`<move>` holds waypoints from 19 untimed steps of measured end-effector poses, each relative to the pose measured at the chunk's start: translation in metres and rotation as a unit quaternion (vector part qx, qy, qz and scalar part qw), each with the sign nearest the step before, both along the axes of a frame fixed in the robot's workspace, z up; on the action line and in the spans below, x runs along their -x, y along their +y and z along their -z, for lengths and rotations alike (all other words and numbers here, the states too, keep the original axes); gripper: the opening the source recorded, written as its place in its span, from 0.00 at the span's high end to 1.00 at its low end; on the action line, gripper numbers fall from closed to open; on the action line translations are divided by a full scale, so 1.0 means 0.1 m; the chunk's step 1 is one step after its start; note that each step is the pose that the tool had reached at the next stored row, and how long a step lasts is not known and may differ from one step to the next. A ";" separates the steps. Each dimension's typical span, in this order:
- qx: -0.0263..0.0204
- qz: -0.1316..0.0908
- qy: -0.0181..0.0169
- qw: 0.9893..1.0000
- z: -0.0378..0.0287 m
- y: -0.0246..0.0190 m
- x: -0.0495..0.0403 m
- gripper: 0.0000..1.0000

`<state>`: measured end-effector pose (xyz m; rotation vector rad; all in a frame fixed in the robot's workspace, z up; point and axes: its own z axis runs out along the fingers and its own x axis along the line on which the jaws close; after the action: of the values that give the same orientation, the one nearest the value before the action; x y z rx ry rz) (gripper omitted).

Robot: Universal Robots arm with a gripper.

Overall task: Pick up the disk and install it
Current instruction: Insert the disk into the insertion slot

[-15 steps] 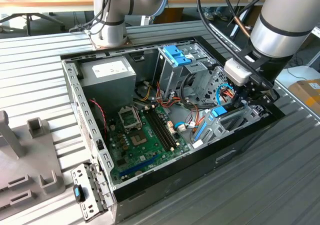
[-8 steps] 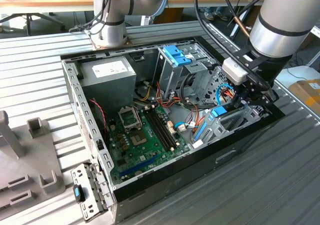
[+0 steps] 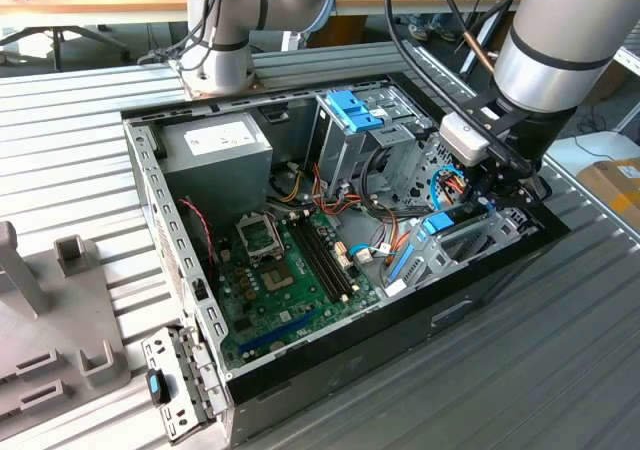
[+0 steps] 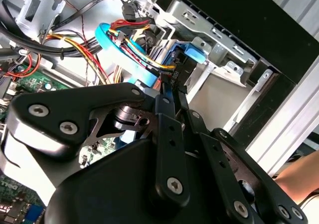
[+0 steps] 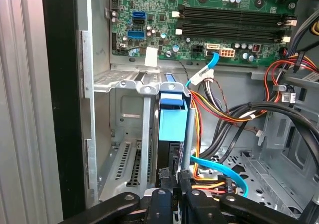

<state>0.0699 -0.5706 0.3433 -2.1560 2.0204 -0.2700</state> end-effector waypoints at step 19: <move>0.000 0.019 -0.001 1.000 0.038 0.007 0.018 0.83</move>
<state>0.0681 -0.5700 0.3396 -2.1184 2.0631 -0.2766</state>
